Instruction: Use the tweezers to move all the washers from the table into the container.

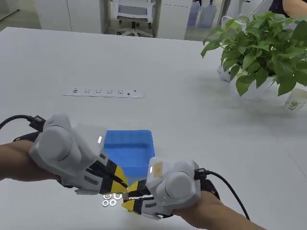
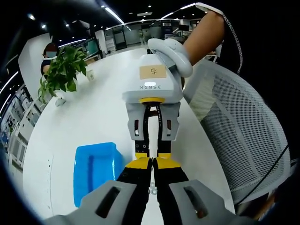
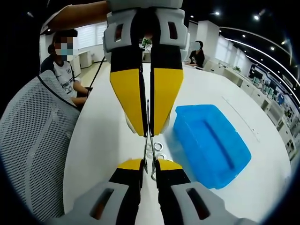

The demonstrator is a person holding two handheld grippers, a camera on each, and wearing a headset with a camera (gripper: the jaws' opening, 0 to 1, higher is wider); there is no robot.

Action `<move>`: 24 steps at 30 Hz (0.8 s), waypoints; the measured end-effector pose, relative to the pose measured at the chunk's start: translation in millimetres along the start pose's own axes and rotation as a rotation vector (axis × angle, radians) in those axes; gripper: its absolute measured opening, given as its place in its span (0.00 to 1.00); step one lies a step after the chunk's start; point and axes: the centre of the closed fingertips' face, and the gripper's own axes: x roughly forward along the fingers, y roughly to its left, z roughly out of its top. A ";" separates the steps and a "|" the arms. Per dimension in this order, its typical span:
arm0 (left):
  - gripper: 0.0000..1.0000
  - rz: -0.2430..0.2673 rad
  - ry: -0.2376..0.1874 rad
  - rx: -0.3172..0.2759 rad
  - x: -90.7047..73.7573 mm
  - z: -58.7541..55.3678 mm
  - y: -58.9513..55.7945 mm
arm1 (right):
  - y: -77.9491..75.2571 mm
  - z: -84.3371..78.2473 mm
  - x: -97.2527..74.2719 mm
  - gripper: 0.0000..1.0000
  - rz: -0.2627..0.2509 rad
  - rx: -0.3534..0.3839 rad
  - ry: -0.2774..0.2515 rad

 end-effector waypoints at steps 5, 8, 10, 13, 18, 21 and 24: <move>0.06 -0.005 0.005 0.005 2.3 -0.4 2.0 | -1.7 -2.1 0.2 0.12 -0.005 0.000 0.006; 0.06 -0.009 0.012 0.008 3.6 -1.5 2.9 | -2.9 -3.7 1.1 0.12 -0.010 -0.002 0.010; 0.06 -0.010 0.017 0.007 4.8 -2.7 3.9 | -3.0 -5.7 1.5 0.12 -0.011 -0.009 0.018; 0.06 -0.013 0.016 0.004 6.2 -2.5 4.1 | -3.6 -7.9 1.6 0.12 -0.012 -0.009 0.022; 0.06 -0.011 0.015 0.010 8.7 -0.6 5.2 | -4.4 -10.0 1.4 0.12 -0.011 -0.014 0.028; 0.06 -0.009 0.015 0.009 9.4 0.2 6.3 | -5.5 -9.5 1.4 0.12 -0.013 -0.010 0.026; 0.06 -0.009 0.009 0.001 10.3 1.1 7.3 | -5.6 -10.1 2.3 0.12 -0.014 -0.006 0.027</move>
